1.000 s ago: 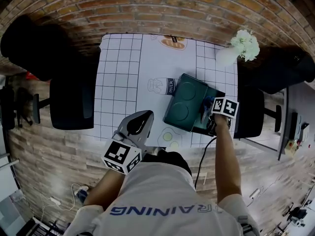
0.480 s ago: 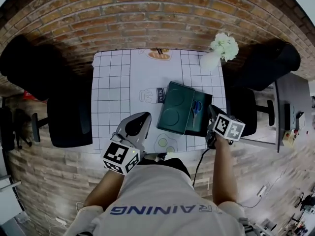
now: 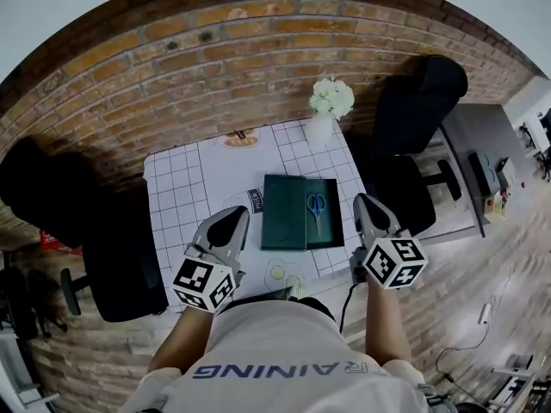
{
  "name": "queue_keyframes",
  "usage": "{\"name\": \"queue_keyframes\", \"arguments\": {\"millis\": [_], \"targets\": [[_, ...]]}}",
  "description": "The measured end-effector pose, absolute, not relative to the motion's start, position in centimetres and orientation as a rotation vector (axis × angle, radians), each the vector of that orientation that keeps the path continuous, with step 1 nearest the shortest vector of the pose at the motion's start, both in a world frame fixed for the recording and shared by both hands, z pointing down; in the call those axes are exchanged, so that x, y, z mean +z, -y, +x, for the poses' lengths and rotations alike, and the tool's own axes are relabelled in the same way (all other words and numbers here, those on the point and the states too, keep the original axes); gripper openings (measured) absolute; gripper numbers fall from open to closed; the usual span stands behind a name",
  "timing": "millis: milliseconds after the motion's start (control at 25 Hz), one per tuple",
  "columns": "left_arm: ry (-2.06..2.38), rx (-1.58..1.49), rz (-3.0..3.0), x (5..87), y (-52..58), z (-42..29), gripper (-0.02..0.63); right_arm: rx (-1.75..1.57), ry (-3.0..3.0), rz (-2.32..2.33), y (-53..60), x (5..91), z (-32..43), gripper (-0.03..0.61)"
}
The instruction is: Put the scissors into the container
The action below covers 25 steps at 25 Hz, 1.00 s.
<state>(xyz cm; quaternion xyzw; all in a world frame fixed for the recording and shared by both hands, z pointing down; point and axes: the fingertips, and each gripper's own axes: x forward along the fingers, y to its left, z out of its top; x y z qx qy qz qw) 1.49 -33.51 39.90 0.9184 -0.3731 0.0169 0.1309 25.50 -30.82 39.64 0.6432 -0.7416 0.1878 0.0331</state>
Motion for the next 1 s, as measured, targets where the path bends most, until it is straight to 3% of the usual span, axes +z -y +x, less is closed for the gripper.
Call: {"name": "queue_keyframes", "arguments": {"millis": [280, 1000], "targets": [[1.025, 0.025, 2.743, 37.9, 32.8, 2.4, -0.002, 0.386, 2.345, 2.083, 27.3, 35.9, 25.0, 0.014], [1.027, -0.026, 2.745, 36.7, 33.2, 1.4, -0.002, 0.3, 2.383, 2.081, 28.1, 33.0, 23.7, 0.014]]}}
